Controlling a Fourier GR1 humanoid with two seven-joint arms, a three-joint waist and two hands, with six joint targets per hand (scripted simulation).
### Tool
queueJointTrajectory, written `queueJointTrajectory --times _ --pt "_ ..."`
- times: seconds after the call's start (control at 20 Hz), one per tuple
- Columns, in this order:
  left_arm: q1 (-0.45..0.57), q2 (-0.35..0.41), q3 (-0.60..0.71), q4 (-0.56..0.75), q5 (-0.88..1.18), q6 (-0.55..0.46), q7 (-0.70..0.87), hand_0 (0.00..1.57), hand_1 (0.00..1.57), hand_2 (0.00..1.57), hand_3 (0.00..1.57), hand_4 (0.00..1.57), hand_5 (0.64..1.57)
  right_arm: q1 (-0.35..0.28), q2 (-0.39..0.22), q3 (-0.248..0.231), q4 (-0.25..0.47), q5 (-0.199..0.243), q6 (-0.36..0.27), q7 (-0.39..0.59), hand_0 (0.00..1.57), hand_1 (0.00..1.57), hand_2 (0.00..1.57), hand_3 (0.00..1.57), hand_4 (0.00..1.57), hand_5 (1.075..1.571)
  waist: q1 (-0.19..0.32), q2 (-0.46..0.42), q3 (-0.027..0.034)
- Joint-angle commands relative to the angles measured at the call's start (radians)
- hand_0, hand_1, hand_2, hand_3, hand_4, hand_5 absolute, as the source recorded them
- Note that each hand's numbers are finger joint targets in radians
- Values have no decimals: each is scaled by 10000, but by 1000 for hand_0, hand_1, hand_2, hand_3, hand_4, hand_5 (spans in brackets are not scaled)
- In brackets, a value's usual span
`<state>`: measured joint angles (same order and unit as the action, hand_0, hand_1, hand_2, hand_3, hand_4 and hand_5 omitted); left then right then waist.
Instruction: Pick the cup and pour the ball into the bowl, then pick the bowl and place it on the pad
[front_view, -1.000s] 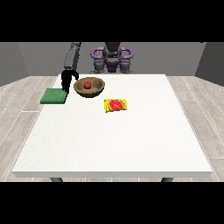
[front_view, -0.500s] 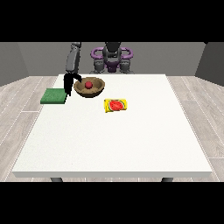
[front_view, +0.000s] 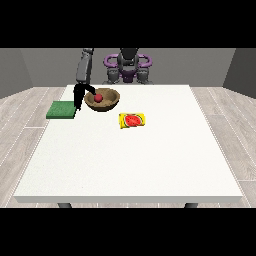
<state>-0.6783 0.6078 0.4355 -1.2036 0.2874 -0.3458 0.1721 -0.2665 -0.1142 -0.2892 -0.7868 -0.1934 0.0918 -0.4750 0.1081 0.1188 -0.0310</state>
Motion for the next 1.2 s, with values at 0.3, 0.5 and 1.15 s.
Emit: queueJointTrajectory --times 0.3,0.5,1.15 --pt "-257 603 483 -153 603 -465 -40 0 0 0 0 1024 1537 1003 -252 -91 466 691 -1733 1009 1571 1571 1571 1545 913 1470 651 1034 305" --pt "-397 457 466 -247 823 -391 175 0 0 0 0 1092 1514 1068 -852 -144 -166 1002 -2290 1624 1571 1571 1571 1534 927 1511 634 1042 304" --pt "731 1050 1132 1055 772 -917 -385 0 0 0 0 1200 1540 773 -2954 360 -2991 1297 -2355 5913 1571 1571 1571 969 1046 1557 -118 40 266"
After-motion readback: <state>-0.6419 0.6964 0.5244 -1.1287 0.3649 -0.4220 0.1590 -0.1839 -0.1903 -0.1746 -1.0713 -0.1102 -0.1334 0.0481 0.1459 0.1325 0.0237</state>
